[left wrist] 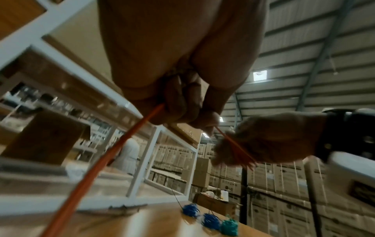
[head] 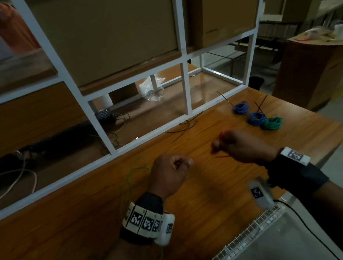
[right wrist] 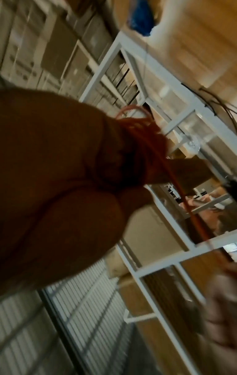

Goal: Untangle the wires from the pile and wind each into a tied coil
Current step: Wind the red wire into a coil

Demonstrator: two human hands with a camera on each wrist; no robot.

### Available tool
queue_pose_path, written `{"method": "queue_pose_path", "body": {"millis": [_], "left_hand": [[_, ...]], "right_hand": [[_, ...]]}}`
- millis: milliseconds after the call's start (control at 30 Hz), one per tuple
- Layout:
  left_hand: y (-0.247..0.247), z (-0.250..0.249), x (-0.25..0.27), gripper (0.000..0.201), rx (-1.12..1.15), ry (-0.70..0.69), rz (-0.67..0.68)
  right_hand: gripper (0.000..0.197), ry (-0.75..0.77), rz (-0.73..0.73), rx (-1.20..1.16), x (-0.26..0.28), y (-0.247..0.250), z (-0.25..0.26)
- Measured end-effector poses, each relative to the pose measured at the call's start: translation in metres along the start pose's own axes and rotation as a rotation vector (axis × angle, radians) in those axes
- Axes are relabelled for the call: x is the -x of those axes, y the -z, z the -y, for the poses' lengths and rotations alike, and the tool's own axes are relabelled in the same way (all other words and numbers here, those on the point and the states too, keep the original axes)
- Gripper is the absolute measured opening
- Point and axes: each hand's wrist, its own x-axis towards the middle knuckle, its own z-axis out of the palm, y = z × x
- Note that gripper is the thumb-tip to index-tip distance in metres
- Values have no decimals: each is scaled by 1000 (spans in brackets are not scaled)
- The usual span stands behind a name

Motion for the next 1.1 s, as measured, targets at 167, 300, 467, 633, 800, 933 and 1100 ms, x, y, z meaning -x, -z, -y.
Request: {"method": "queue_pose_path", "body": {"millis": [167, 300, 467, 633, 800, 933, 1100], "left_hand": [[30, -18, -12, 14, -189, -224, 41], [37, -26, -24, 12, 32, -277, 128], [23, -27, -32, 12, 432, -173, 75], [-11, -17, -17, 24, 598, 34, 109], [-24, -19, 4, 19, 492, 112, 117], [-17, -19, 16, 12, 311, 47, 19], [5, -10, 9, 5, -11, -30, -92]], "right_hand": [[46, 92, 611, -147, 21, -12, -3], [39, 310, 894, -498, 29, -27, 3], [30, 400, 1066, -1129, 31, -32, 26], [34, 494, 670, -1555, 23, -13, 55], [39, 383, -56, -1575, 11, -2, 60], [36, 346, -502, -693, -2, -8, 34], [17, 291, -187, 86, 2, -17, 18]]}}
